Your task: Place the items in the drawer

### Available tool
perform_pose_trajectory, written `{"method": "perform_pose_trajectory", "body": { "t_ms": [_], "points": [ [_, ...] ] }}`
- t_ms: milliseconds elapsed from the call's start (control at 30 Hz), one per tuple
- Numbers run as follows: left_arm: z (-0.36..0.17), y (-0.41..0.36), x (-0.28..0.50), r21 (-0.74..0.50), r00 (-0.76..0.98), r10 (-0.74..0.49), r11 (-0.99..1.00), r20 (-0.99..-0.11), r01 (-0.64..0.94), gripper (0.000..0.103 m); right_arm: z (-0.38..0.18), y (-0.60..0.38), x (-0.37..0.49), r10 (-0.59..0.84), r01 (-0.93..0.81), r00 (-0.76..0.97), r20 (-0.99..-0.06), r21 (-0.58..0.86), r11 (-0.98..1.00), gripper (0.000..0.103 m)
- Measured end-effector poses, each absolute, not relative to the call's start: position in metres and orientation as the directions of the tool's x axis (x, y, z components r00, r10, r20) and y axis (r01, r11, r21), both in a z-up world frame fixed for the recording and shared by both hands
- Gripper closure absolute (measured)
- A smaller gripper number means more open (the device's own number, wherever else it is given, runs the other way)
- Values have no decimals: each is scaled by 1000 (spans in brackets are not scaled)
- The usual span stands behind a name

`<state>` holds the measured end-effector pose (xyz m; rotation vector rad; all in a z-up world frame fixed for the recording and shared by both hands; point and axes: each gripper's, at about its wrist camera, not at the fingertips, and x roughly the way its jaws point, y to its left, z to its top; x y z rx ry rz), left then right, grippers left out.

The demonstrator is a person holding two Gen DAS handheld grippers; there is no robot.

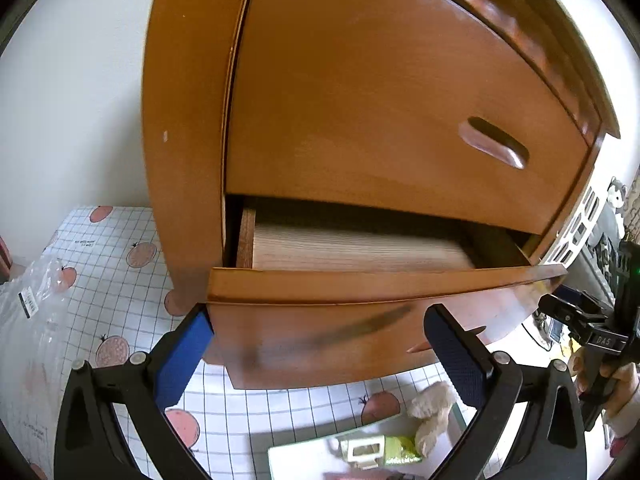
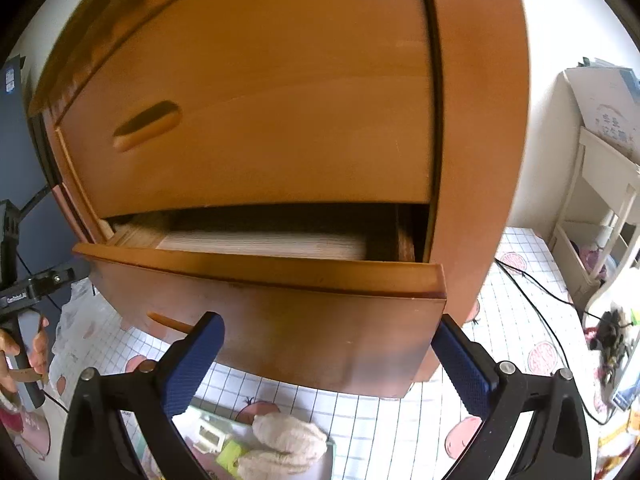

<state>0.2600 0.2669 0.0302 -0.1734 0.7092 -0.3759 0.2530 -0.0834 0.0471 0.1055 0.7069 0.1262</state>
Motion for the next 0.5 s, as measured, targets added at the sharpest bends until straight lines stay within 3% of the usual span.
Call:
{"method": "perform_pose_trajectory", "body": {
  "t_ms": [500],
  "points": [
    [25,266,230,-273,689,-370,929,-624,251,0,44,-79,218,108,4,738,-667,163,987,0]
  ]
}}
